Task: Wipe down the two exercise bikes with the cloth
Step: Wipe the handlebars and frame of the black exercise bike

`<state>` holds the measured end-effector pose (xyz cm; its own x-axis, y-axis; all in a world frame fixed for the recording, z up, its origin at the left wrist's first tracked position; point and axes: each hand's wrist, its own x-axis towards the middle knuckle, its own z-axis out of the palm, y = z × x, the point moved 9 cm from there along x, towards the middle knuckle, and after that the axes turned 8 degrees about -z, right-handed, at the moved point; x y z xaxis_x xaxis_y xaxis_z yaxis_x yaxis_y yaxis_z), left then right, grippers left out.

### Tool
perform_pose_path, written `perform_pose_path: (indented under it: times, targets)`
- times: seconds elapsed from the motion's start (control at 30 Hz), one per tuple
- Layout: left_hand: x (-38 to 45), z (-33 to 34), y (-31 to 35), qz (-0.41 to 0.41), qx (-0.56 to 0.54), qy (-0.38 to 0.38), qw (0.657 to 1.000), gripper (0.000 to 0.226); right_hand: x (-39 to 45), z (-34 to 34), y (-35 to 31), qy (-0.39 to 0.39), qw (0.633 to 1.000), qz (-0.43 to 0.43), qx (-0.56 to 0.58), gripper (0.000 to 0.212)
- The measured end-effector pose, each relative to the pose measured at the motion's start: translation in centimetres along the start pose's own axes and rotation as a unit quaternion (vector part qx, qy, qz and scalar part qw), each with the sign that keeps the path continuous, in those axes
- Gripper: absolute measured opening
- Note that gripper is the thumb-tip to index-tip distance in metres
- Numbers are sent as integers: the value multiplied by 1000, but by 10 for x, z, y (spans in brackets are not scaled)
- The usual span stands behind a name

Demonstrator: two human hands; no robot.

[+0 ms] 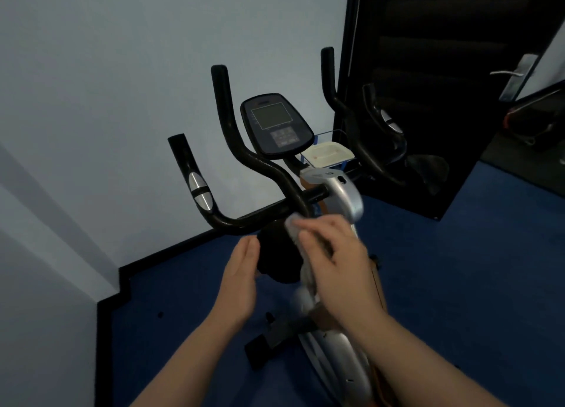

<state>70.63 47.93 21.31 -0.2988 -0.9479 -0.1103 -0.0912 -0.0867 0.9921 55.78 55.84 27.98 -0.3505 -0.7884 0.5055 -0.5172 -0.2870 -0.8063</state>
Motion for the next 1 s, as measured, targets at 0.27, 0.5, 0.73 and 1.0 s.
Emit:
perform_pose_path:
  times: [0.27, 0.5, 0.73, 1.0]
  targets:
    - [31, 10, 11, -37, 104, 19, 994, 39, 29, 20, 49, 7, 995, 100, -6, 34]
    - [28, 7, 6, -32, 72, 54, 995, 35, -6, 21, 65, 107, 983, 142, 38, 19]
    - [25, 6, 6, -26, 72, 64, 995, 35, -26, 29, 60, 112, 984, 132, 35, 23]
    - [20, 6, 9, -29, 90, 79, 992, 35, -19, 30, 60, 78, 989, 119, 31, 24]
